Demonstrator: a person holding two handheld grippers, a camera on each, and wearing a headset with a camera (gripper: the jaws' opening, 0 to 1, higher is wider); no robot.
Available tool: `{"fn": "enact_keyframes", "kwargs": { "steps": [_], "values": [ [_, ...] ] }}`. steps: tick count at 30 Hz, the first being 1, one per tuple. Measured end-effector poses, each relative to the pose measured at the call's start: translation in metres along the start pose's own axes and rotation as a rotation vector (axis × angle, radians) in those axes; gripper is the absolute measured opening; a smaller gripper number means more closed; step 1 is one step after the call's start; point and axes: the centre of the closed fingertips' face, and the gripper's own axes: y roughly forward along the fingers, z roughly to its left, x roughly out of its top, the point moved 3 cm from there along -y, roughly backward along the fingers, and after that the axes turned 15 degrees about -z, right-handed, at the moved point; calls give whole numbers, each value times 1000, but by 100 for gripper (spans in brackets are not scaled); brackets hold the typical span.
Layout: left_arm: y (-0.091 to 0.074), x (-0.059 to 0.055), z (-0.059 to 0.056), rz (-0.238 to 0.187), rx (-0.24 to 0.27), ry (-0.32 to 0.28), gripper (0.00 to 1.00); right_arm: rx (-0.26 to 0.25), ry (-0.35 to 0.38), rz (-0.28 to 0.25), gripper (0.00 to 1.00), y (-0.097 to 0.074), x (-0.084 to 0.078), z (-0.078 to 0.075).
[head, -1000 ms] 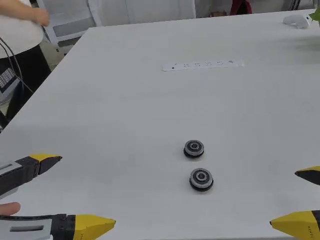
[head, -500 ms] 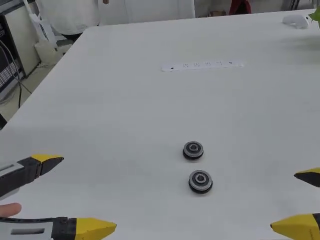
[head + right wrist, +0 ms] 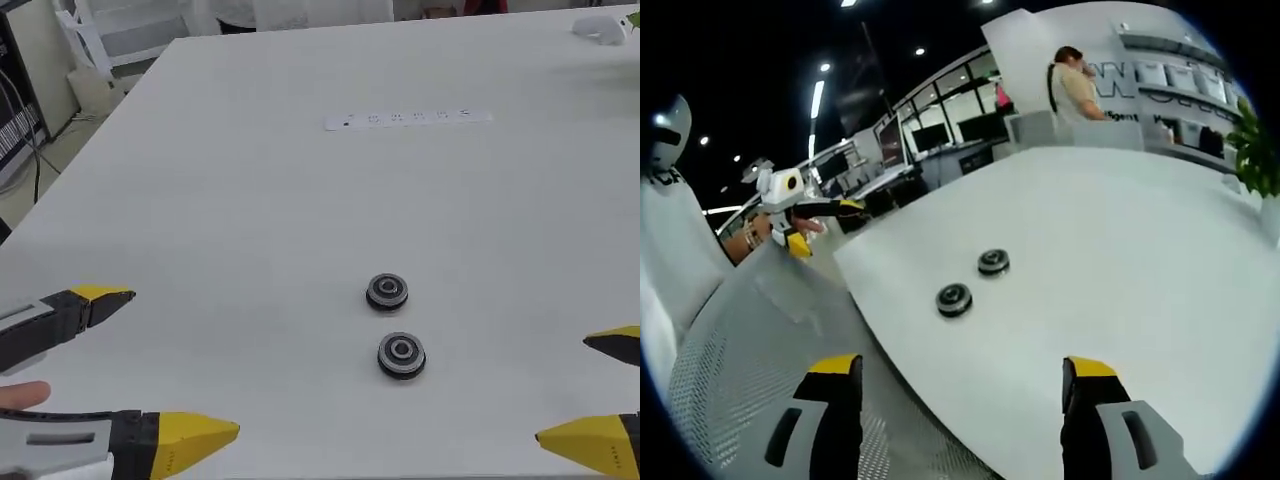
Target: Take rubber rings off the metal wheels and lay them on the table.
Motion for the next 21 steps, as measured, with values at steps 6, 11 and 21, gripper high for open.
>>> {"fn": "enact_keyframes", "kwargs": {
  "steps": [6, 11, 21],
  "values": [
    [7, 7, -1, -8, -11, 10, 98, 7, -3, -19, 80, 3, 5, -2],
    [12, 14, -2, -15, -23, 28, 98, 12, -8, -43, 78, 5, 11, -3],
    [28, 29, -3, -31, -64, 77, 97, 43, -53, -80, 72, 16, 27, -3]
  ]
}}
